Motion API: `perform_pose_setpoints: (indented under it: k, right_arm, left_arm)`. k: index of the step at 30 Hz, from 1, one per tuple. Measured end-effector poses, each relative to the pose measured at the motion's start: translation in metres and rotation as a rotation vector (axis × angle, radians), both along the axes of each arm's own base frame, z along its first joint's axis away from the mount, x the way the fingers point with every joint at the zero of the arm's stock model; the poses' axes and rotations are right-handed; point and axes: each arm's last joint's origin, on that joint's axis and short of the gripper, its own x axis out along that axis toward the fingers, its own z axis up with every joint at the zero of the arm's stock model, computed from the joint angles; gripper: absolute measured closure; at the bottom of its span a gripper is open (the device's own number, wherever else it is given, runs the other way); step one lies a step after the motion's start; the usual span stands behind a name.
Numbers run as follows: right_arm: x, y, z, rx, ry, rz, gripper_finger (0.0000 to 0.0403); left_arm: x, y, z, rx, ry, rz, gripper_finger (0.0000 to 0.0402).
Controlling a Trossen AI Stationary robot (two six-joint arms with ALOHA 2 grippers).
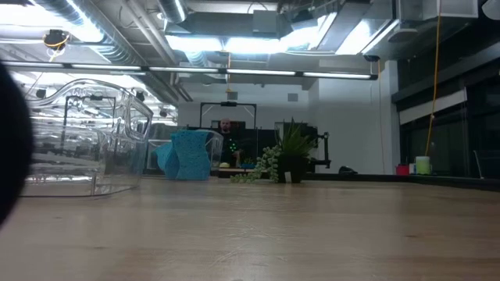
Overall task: Pick & Place Kitchen Sink Supplies
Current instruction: Put the transparent soap dispenser into the middle transparent bin
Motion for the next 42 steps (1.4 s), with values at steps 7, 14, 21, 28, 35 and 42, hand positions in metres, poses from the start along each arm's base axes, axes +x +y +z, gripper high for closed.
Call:
perform_pose_setpoints:
  k: [7,14,21,28,35,42]
  right_arm:
    - [-0.001,0.024,-0.001,0.142,-0.067,0.02,0.0061]
    - [0.004,0.052,-0.004,0.268,-0.123,0.09,0.0061]
    - [0.055,0.104,-0.011,0.223,-0.284,0.542,0.0061]
    - [0.097,0.135,-0.03,0.212,-0.46,0.804,0.0061]
    - [0.117,0.145,-0.049,0.315,-0.514,0.883,0.0061]
    - [0.126,0.147,-0.059,0.442,-0.526,0.857,0.0061]
  left_arm:
    - [-0.009,-0.03,-0.009,-0.056,0.088,-0.184,0.0272]
    - [-0.021,-0.061,-0.006,-0.097,0.066,-0.404,0.0272]
    - [-0.024,-0.079,0.005,-0.06,-0.054,-0.663,0.0272]
    - [-0.005,-0.098,0.001,-0.054,-0.091,-0.759,0.0272]
    - [0.004,-0.106,-0.001,-0.07,-0.111,-0.808,0.0272]
    - [0.004,-0.106,-0.001,-0.087,-0.108,-0.816,0.0272]
